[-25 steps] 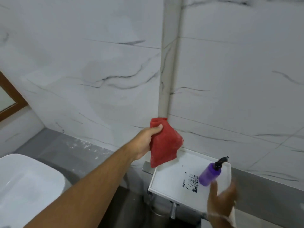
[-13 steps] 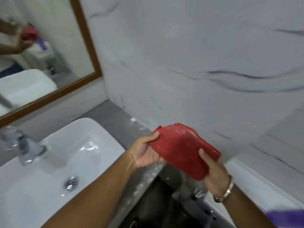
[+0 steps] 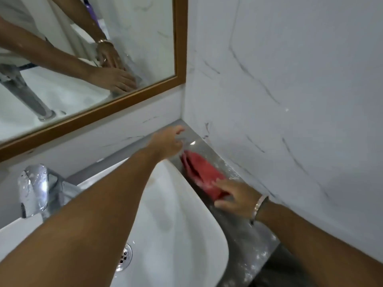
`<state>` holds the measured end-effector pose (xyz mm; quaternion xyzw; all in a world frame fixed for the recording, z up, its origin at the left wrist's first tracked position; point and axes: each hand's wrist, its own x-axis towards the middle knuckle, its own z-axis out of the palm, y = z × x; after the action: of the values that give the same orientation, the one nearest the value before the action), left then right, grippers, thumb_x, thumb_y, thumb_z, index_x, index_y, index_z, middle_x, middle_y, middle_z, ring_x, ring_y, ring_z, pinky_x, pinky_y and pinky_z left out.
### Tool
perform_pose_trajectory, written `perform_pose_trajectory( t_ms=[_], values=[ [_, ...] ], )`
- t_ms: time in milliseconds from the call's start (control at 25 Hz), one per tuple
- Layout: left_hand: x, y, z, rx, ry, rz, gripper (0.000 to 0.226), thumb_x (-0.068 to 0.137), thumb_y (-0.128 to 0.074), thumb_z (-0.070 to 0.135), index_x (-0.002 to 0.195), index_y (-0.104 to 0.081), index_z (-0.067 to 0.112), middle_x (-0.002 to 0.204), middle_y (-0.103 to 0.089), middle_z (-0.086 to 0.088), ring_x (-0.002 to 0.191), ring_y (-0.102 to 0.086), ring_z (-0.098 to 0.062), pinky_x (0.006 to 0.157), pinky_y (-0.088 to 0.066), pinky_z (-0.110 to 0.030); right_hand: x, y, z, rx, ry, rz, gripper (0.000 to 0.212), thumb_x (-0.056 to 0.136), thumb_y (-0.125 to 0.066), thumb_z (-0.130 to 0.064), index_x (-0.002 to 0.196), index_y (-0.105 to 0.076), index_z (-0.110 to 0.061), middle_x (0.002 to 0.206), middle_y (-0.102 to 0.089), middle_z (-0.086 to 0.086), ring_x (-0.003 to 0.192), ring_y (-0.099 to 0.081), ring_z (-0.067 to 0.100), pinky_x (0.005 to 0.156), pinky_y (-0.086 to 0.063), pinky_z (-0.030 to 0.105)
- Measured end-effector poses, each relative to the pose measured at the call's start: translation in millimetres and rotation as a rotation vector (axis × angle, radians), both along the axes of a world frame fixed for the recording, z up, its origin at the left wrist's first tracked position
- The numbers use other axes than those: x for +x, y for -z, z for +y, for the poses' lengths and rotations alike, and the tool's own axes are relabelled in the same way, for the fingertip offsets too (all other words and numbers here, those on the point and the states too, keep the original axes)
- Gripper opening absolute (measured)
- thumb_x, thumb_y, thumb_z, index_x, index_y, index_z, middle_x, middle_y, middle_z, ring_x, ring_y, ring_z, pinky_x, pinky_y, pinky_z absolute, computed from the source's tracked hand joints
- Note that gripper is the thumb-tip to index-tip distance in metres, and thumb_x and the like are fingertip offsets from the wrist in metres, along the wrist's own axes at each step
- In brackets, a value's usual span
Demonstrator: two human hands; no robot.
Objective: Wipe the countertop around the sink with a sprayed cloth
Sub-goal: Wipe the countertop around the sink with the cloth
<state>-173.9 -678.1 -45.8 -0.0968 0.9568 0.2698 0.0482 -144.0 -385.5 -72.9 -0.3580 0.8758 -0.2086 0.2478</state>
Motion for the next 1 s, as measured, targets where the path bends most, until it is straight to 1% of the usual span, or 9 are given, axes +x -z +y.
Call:
perform_pose_trajectory(
  t_ms=[40, 120, 240, 360, 480, 560, 760, 880, 1000],
  values=[
    [4.1, 11.0, -3.9, -0.092, 0.028, 0.005, 0.049, 0.098, -0.058, 0.034, 0.144, -0.049, 0.020, 0.141, -0.057, -0.005, 0.128, -0.052, -0.026, 0.109, -0.040, -0.044, -0.2, 23.3, -1.7, 0.241, -0.088, -0.027, 0.067, 0.093, -0.052, -0.056, 0.150, -0.038, -0.021, 0.156, -0.040, 0.006, 0.143, -0.038, 0.022, 0.117, -0.028, 0.035],
    [8.4, 32.6, -7.4, -0.219, 0.110, 0.040, 0.055, 0.099, -0.048, 0.045, 0.148, -0.042, 0.022, 0.140, -0.058, -0.007, 0.130, -0.050, -0.028, 0.115, -0.032, -0.048, -5.4, 60.7, -9.1, 0.401, -0.093, 0.063, 0.069, 0.095, -0.034, -0.062, 0.153, -0.030, -0.024, 0.161, -0.031, 0.005, 0.145, -0.033, 0.025, 0.118, -0.027, 0.040],
    [6.9, 45.2, -10.5, -0.244, 0.095, 0.100, 0.064, 0.093, -0.038, 0.052, 0.150, -0.039, 0.024, 0.135, -0.062, -0.007, 0.129, -0.050, -0.027, 0.118, -0.024, -0.052, -16.3, 87.5, -37.6, 0.312, -0.070, 0.219, 0.072, 0.095, -0.040, -0.054, 0.155, -0.022, -0.019, 0.163, -0.021, 0.013, 0.147, -0.027, 0.035, 0.118, -0.026, 0.046],
    [8.1, 45.6, -8.8, -0.258, 0.062, 0.159, 0.067, 0.089, -0.033, 0.053, 0.148, -0.042, 0.024, 0.135, -0.063, -0.003, 0.128, -0.052, -0.025, 0.117, -0.024, -0.055, -29.5, 111.1, -87.9, 0.270, -0.189, 0.364, 0.070, 0.094, -0.052, -0.042, 0.152, -0.032, -0.009, 0.158, -0.028, 0.022, 0.143, -0.027, 0.049, 0.115, -0.024, 0.060],
    [8.5, 43.9, -7.2, -0.240, 0.034, 0.157, 0.064, 0.089, -0.034, 0.054, 0.147, -0.044, 0.026, 0.132, -0.065, 0.000, 0.125, -0.056, -0.024, 0.116, -0.027, -0.057, -56.8, 127.5, -150.4, 0.301, -0.196, 0.385, 0.073, 0.092, -0.012, -0.049, 0.157, -0.009, -0.018, 0.166, -0.004, 0.014, 0.151, 0.000, 0.038, 0.121, -0.006, 0.054],
    [7.4, 41.8, -6.5, -0.231, 0.020, 0.157, 0.061, 0.091, -0.033, 0.052, 0.145, -0.046, 0.027, 0.127, -0.067, 0.001, 0.120, -0.060, -0.023, 0.117, -0.028, -0.056, -79.6, 133.5, -186.7, 0.325, -0.162, 0.436, 0.070, 0.095, -0.012, -0.048, 0.157, 0.001, -0.019, 0.167, 0.003, 0.011, 0.152, 0.005, 0.034, 0.122, -0.005, 0.052],
    [6.4, 40.9, -9.8, -0.276, 0.045, 0.093, 0.062, 0.091, -0.031, 0.047, 0.149, -0.042, 0.027, 0.117, -0.072, -0.002, 0.115, -0.062, -0.026, 0.117, -0.026, -0.057, -78.9, 132.4, -116.3, 0.351, 0.167, 0.353, 0.073, 0.096, -0.038, -0.042, 0.157, -0.008, -0.014, 0.166, -0.005, 0.013, 0.152, -0.008, 0.032, 0.121, -0.008, 0.044],
    [5.1, 41.3, -9.7, -0.274, 0.058, 0.070, 0.055, 0.098, -0.038, 0.041, 0.152, -0.036, 0.028, 0.113, -0.073, -0.001, 0.113, -0.062, -0.023, 0.119, -0.020, -0.054, -3.2, 123.6, 23.2, 0.394, 0.310, 0.395, 0.072, 0.087, -0.042, -0.038, 0.151, -0.028, -0.007, 0.156, -0.036, 0.021, 0.140, -0.039, 0.039, 0.118, -0.024, 0.046],
    [5.3, 40.6, -8.0, -0.295, 0.061, 0.072, 0.055, 0.098, -0.042, 0.038, 0.152, -0.035, 0.029, 0.115, -0.072, 0.000, 0.111, -0.062, -0.022, 0.120, -0.019, -0.052, 38.7, 121.2, 62.6, 0.509, 0.314, 0.390, 0.079, 0.071, -0.059, -0.037, 0.140, -0.042, -0.003, 0.140, -0.053, 0.026, 0.122, -0.056, 0.046, 0.107, -0.041, 0.051]
  ],
)
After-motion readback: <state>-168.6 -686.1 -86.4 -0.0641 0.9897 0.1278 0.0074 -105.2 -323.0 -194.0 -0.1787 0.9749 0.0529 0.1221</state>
